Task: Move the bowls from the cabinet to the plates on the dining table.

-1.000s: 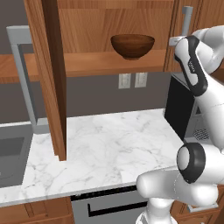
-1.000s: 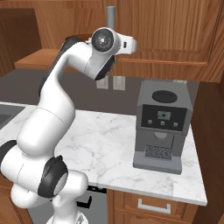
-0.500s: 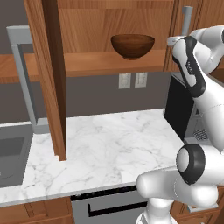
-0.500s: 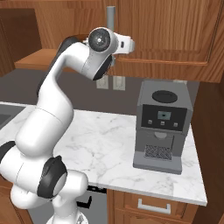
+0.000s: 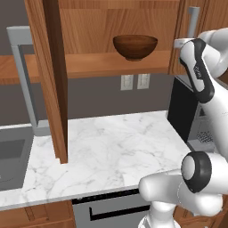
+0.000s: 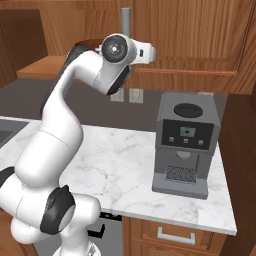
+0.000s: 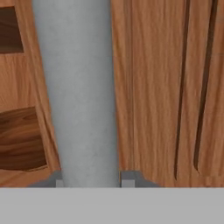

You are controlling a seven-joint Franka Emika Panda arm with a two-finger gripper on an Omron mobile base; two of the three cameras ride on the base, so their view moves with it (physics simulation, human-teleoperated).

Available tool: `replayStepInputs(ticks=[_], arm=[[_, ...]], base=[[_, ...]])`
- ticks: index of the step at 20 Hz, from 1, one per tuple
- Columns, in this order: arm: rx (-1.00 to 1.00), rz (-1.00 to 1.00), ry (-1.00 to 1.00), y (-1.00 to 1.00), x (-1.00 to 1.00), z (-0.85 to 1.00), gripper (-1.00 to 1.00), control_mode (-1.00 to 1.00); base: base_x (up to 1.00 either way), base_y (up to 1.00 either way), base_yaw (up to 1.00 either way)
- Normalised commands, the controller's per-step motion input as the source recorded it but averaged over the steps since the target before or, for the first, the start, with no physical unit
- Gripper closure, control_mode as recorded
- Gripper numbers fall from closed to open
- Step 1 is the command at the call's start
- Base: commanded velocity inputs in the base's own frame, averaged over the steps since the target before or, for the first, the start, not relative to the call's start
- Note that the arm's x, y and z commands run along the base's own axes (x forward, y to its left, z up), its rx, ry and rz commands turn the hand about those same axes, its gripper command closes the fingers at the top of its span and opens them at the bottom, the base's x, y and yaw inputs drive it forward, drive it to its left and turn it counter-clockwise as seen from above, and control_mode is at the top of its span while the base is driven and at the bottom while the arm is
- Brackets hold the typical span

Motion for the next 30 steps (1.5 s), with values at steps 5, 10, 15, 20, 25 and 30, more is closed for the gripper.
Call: replayStepInputs(ticks=[5, 10, 15, 20, 25, 30], arm=[[0.00, -0.01, 0.00, -0.53, -0.38, 0.05, 1.00, -1.00], [0.00, -0.02, 0.00, -0.59, -0.35, 0.09, 1.00, -1.00], [0.01, -0.02, 0.00, -0.70, -0.34, 0.10, 1.00, -1.00], [0.02, -0.02, 0.00, -0.80, -0.33, 0.10, 1.00, -1.00], [0.05, 0.00, 0.00, -0.95, -0.31, 0.09, 1.00, -1.00], [0.06, 0.00, 0.00, -1.00, -0.30, 0.10, 1.00, -1.00]], base=[[0.00, 0.00, 0.00], [0.00, 0.00, 0.00], [0.00, 0.00, 0.00], [0.00, 0.00, 0.00], [0.00, 0.00, 0.00], [0.00, 0.00, 0.00]])
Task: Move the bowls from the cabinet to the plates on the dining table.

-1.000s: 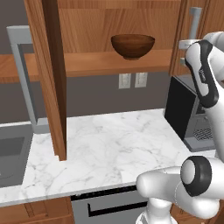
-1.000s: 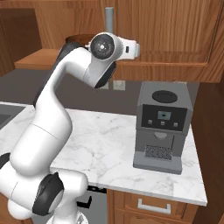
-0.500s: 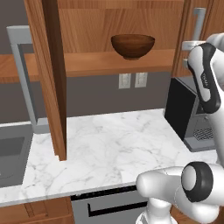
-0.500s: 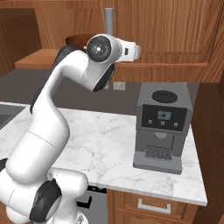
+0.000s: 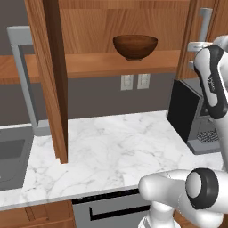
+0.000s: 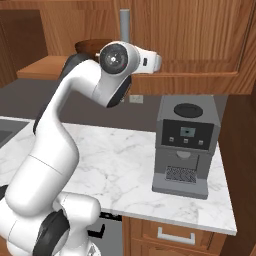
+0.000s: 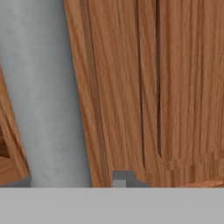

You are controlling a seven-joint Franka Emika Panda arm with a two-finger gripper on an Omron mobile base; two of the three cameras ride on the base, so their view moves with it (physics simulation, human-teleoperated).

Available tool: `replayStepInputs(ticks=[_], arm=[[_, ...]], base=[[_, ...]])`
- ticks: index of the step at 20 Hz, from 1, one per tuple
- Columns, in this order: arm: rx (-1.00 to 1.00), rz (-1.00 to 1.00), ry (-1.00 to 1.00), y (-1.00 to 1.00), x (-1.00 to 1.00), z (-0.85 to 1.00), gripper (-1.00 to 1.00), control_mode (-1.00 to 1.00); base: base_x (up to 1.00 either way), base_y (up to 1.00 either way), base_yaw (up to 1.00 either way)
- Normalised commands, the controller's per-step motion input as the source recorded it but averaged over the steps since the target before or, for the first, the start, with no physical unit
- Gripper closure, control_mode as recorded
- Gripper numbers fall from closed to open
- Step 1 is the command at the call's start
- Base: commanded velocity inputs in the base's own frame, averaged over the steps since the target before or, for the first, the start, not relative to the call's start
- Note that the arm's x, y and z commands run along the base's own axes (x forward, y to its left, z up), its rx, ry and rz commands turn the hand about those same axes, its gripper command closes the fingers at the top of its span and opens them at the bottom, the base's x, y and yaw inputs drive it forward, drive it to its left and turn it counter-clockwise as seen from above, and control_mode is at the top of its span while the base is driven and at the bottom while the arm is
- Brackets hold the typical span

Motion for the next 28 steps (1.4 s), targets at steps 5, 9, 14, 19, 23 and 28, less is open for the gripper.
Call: replayStepInputs(ticks=[5, 9, 14, 19, 23, 28], arm=[[0.04, 0.00, 0.00, -1.00, -0.39, 0.15, 1.00, -1.00], [0.05, 0.00, -0.01, -1.00, -0.52, 0.19, 1.00, -1.00], [0.06, 0.00, -0.02, -1.00, -0.55, 0.17, 1.00, -1.00], [0.06, 0.00, 0.00, -1.00, -0.51, 0.16, 1.00, -1.00], [0.07, 0.00, 0.00, -0.99, -0.37, 0.12, 1.00, -1.00], [0.06, 0.00, 0.00, -0.75, -0.17, 0.04, 1.00, -1.00]], base=[[0.00, 0.00, 0.00], [0.00, 0.00, 0.00], [0.00, 0.00, 0.00], [0.00, 0.00, 0.00], [0.00, 0.00, 0.00], [0.00, 0.00, 0.00]])
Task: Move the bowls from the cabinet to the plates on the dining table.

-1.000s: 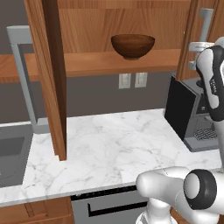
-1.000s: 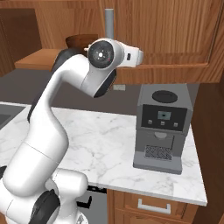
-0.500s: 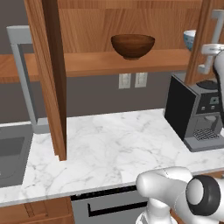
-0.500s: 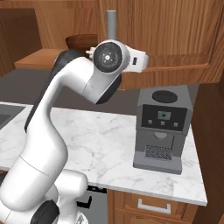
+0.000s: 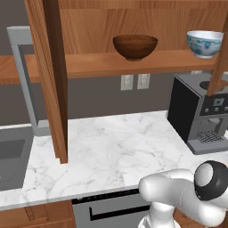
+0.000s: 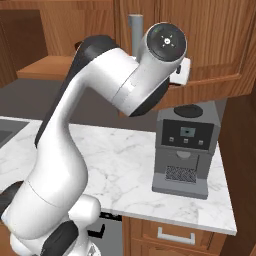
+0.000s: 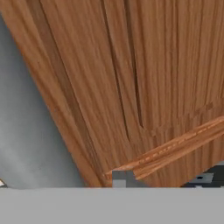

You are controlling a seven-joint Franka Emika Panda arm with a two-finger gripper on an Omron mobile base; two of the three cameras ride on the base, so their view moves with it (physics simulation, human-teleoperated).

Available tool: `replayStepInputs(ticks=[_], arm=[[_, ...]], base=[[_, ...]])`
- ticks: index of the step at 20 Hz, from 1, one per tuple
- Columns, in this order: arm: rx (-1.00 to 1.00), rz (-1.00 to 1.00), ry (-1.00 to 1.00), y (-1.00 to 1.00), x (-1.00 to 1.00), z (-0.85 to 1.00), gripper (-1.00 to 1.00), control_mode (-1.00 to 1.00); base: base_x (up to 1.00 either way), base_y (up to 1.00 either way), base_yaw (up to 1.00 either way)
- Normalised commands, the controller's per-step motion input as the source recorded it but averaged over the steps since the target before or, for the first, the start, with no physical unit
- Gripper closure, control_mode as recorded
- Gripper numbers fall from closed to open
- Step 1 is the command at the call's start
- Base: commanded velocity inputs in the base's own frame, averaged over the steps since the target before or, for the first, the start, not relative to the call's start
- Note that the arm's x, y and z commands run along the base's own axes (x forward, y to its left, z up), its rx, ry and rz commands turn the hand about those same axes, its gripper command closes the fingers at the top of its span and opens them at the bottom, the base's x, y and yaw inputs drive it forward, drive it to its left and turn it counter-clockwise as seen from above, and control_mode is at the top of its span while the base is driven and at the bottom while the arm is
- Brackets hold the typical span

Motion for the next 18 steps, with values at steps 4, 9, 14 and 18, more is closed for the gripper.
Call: replayStepInputs(ticks=[4, 9, 14, 18], arm=[[0.01, 0.00, -0.01, -0.06, -0.02, 0.00, 1.00, -1.00], [0.00, 0.00, -0.06, -0.07, -0.19, 0.03, -1.00, -1.00], [0.05, 0.01, -0.17, -0.26, -0.47, 0.06, -1.00, -1.00], [0.06, 0.00, -0.24, 0.03, -0.34, 0.00, -1.00, -1.00]], base=[[0.00, 0.00, 0.00], [0.00, 0.00, 0.00], [0.00, 0.00, 0.00], [0.00, 0.00, 0.00]])
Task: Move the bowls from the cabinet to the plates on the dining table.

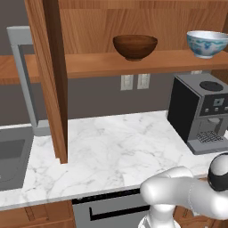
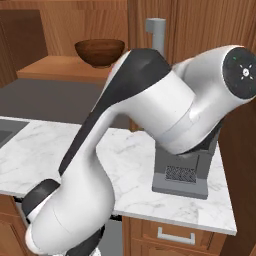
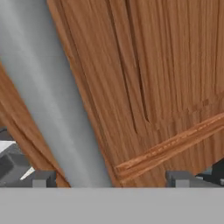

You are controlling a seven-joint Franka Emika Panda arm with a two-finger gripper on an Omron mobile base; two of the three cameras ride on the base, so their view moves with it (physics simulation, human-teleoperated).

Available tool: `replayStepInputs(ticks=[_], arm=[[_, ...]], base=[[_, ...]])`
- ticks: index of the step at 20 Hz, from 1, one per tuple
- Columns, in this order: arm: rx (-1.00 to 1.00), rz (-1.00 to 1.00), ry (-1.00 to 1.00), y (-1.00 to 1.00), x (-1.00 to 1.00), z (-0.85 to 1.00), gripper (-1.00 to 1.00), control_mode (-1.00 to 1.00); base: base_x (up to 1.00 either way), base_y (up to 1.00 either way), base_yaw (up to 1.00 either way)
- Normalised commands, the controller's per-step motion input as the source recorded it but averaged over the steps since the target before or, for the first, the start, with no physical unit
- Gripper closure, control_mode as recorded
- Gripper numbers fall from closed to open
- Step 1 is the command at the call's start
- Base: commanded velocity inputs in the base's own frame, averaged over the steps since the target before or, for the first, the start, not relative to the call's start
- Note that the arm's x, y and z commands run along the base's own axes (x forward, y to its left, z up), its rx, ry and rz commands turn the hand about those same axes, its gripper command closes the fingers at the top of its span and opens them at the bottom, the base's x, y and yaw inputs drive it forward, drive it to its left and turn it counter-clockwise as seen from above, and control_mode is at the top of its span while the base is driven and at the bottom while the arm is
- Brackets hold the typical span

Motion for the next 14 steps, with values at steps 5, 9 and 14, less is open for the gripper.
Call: replayStepInputs(ticks=[5, 9, 14], arm=[[0.14, 0.03, -0.27, 0.01, -0.41, -0.01, -1.00, -1.00], [0.05, 0.02, -0.20, 0.17, -0.92, -0.02, -1.00, -1.00], [-0.13, 0.03, -0.04, 0.62, -0.99, -0.22, -1.00, -1.00]], base=[[0.00, 0.00, 0.00], [0.00, 0.00, 0.00], [0.00, 0.00, 0.00]])
